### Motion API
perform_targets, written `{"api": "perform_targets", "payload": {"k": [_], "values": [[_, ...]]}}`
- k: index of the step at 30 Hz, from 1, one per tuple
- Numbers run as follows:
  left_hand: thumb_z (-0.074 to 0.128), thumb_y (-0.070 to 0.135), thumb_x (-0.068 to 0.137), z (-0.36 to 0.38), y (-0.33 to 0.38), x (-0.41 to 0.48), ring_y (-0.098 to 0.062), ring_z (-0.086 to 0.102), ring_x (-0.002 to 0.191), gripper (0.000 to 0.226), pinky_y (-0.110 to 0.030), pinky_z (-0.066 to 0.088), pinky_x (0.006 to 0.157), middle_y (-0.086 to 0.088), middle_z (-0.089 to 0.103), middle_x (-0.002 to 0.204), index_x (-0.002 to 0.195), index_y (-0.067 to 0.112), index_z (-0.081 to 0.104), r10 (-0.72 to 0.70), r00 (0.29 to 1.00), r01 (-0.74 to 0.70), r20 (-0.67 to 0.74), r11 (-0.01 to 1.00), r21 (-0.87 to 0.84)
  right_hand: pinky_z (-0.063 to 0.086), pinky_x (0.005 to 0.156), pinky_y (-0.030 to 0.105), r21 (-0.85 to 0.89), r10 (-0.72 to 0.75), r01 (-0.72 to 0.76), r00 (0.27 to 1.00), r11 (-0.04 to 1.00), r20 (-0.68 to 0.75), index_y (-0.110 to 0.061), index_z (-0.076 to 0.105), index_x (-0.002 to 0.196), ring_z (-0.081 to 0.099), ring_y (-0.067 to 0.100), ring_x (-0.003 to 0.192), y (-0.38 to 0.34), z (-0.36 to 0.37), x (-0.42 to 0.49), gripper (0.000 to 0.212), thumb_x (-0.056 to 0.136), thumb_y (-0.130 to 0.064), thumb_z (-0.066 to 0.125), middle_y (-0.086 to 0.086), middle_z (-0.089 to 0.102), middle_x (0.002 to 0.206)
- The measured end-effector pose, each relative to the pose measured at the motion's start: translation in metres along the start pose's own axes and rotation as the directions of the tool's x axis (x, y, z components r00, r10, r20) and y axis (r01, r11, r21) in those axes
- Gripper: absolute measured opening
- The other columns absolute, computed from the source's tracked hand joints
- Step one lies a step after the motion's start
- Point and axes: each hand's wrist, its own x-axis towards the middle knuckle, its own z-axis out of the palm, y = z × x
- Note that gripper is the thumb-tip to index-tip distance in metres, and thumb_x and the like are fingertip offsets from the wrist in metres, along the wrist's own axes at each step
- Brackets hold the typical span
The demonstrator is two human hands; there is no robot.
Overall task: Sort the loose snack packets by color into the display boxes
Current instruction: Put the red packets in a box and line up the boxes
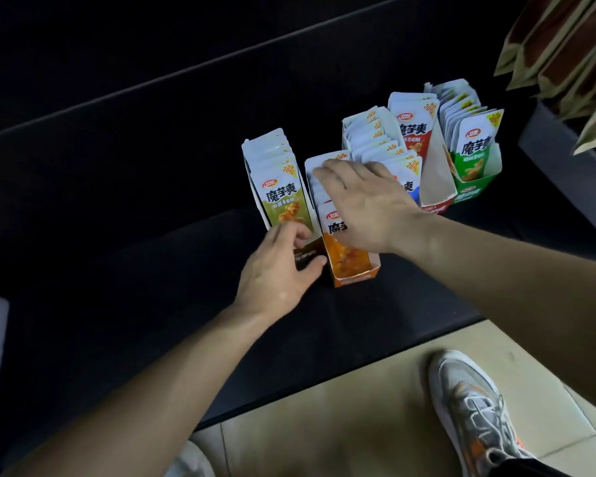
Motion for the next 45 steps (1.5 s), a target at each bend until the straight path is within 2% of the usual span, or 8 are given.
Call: {"api": "perform_targets", "payload": {"k": [7, 14, 18, 24, 31, 38, 42, 45], "values": [[0.070, 0.047, 0.087, -0.002, -0.001, 0.008, -0.006, 0.056, 0.093, 0.045, -0.032, 0.055, 0.083, 0.016, 0.051, 0.118, 0.123, 0.031, 0.049, -0.045, 0.999, 0.045, 0.013, 0.998, -0.038, 0.030, 0.108, 0.045, -0.144, 0.014, -0.019, 0.999, 0.989, -0.033, -0.014, 0.017, 0.154, 0.039, 0.034, 0.134, -0.003, 0.006, 0.001, 0.105, 0.070, -0.022, 0.080, 0.015, 0.027, 0.150], [0.070, 0.059, 0.081, 0.000, 0.006, 0.014, -0.007, 0.055, 0.104, 0.060, -0.028, 0.050, 0.084, 0.015, 0.054, 0.115, 0.130, 0.031, 0.049, -0.122, 0.992, 0.123, 0.035, 0.992, -0.028, 0.040, 0.089, 0.049, -0.168, -0.082, 0.059, 0.988, 0.984, -0.134, -0.010, 0.058, 0.123, 0.057, 0.038, 0.102, 0.001, 0.012, -0.022, 0.070, 0.064, -0.030, 0.088, 0.015, 0.065, 0.108], [0.066, 0.066, 0.080, 0.002, 0.012, 0.020, -0.011, 0.054, 0.111, 0.070, -0.034, 0.051, 0.086, 0.013, 0.053, 0.118, 0.138, 0.031, 0.047, -0.098, 0.993, 0.095, 0.061, 0.994, 0.057, 0.038, 0.089, 0.048, -0.176, -0.099, 0.080, 0.990, 0.981, -0.098, -0.013, 0.056, 0.115, 0.066, 0.034, 0.082, 0.001, 0.008, -0.021, 0.062, 0.062, -0.023, 0.086, 0.009, 0.067, 0.090], [0.072, 0.055, 0.082, 0.007, 0.017, 0.024, -0.016, 0.060, 0.106, 0.061, -0.036, 0.053, 0.078, 0.009, 0.060, 0.119, 0.131, 0.031, 0.044, -0.086, 0.995, 0.080, 0.056, 0.991, 0.107, 0.026, 0.101, 0.045, -0.237, -0.132, 0.132, 0.991, 0.963, 0.016, -0.017, 0.042, 0.124, 0.064, 0.029, 0.086, -0.006, -0.001, -0.011, 0.043, 0.085, -0.017, 0.061, 0.000, 0.065, 0.093], [0.075, 0.050, 0.082, 0.008, 0.015, 0.023, -0.015, 0.060, 0.106, 0.059, -0.038, 0.055, 0.081, 0.010, 0.061, 0.119, 0.129, 0.034, 0.043, -0.089, 0.994, 0.084, 0.067, 0.994, 0.069, 0.029, 0.111, 0.049, -0.212, -0.132, 0.122, 0.991, 0.970, -0.031, -0.013, 0.048, 0.134, 0.048, 0.037, 0.130, 0.005, 0.014, 0.006, 0.073, 0.068, -0.015, 0.079, 0.017, 0.040, 0.147], [0.074, 0.050, 0.083, 0.008, 0.015, 0.022, -0.015, 0.060, 0.106, 0.058, -0.039, 0.056, 0.081, 0.010, 0.060, 0.120, 0.129, 0.034, 0.043, -0.088, 0.994, 0.084, 0.068, 0.994, 0.066, 0.030, 0.111, 0.047, -0.229, -0.085, 0.076, 0.996, 0.971, -0.033, -0.015, 0.044, 0.138, 0.060, 0.037, 0.113, 0.002, 0.011, 0.003, 0.076, 0.072, -0.025, 0.081, 0.019, 0.034, 0.151], [0.074, 0.050, 0.083, 0.008, 0.014, 0.021, -0.015, 0.060, 0.108, 0.059, -0.040, 0.056, 0.084, 0.010, 0.060, 0.122, 0.131, 0.034, 0.042, -0.087, 0.994, 0.083, 0.068, 0.994, 0.065, 0.029, 0.109, 0.047, -0.242, -0.077, 0.074, 0.997, 0.967, -0.004, -0.019, 0.039, 0.141, 0.044, 0.037, 0.129, 0.002, 0.008, 0.006, 0.079, 0.074, -0.032, 0.079, 0.016, 0.032, 0.149], [0.074, 0.051, 0.083, 0.009, 0.013, 0.022, -0.014, 0.060, 0.108, 0.060, -0.039, 0.055, 0.084, 0.011, 0.060, 0.122, 0.131, 0.035, 0.042, -0.088, 0.994, 0.084, 0.070, 0.994, 0.067, 0.034, 0.104, 0.046, -0.222, -0.071, 0.072, 0.997, 0.972, 0.012, -0.019, 0.041, 0.138, 0.044, 0.035, 0.120, 0.003, 0.001, 0.010, 0.081, 0.069, -0.034, 0.081, 0.012, 0.038, 0.134]]}}
